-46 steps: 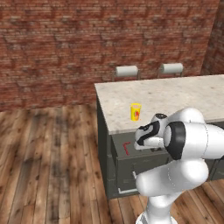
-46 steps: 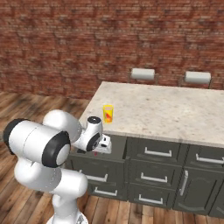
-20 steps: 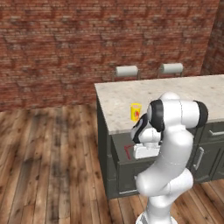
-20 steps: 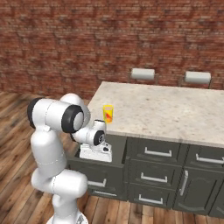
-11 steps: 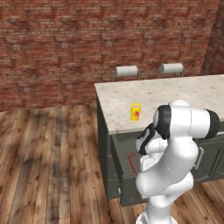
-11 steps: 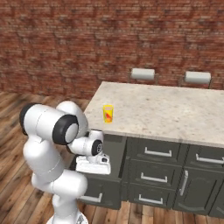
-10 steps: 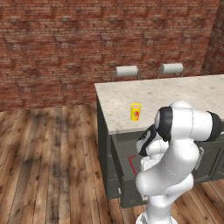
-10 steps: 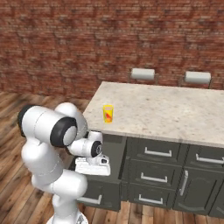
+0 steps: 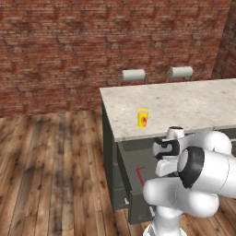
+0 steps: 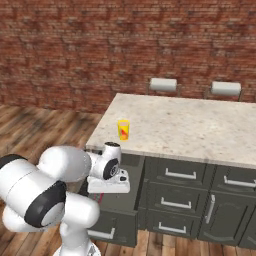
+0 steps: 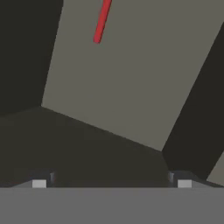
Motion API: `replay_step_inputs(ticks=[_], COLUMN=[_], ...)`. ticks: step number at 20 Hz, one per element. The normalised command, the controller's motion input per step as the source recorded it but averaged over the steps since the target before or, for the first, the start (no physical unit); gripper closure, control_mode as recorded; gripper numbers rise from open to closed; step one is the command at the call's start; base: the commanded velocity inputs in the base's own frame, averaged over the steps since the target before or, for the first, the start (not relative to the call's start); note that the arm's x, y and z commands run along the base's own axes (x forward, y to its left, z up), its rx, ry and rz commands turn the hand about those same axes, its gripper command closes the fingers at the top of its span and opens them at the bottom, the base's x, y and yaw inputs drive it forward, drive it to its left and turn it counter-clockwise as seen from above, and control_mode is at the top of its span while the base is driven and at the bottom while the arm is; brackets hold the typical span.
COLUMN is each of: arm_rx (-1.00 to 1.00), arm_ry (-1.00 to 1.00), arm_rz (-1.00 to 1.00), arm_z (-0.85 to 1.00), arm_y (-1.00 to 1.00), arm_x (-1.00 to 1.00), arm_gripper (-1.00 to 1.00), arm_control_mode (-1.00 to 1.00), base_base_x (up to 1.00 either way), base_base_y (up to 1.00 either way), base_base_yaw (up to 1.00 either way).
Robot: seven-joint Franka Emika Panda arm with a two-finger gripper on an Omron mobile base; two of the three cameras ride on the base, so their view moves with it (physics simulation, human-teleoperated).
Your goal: Pick up the straw from the right drawer and put it inside the smoothie cup.
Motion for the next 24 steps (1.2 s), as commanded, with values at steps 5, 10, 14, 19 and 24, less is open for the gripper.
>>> replay_step_inputs(ticks=[5,10,14,19,24], arm_rx=[0.18,0.12,0.05,0.00,0.00], arm_ry=[-0.28,-0.14,0.00,0.04,0.04], arm_rz=[0.00,0.00,-0.01,-0.06,-0.06], arm_z=[0.43,0.17,0.00,0.00,-0.14], arm_y=[0.00,0.14,0.13,0.22,0.25], arm_x=[0.01,0.16,0.26,0.20,0.11], arm_gripper=[-1.00,-1.00,-1.00,-1.00,-1.00], arm_control_mode=[-1.00,-1.00,-1.00,-1.00,-1.00], base_base_x=[0.00,0.00,0.00,0.00,0.00], base_base_y=[0.00,0.00,0.00,0.00,0.00], base_base_yaw=[0.00,0.00,0.00,0.00,0.00])
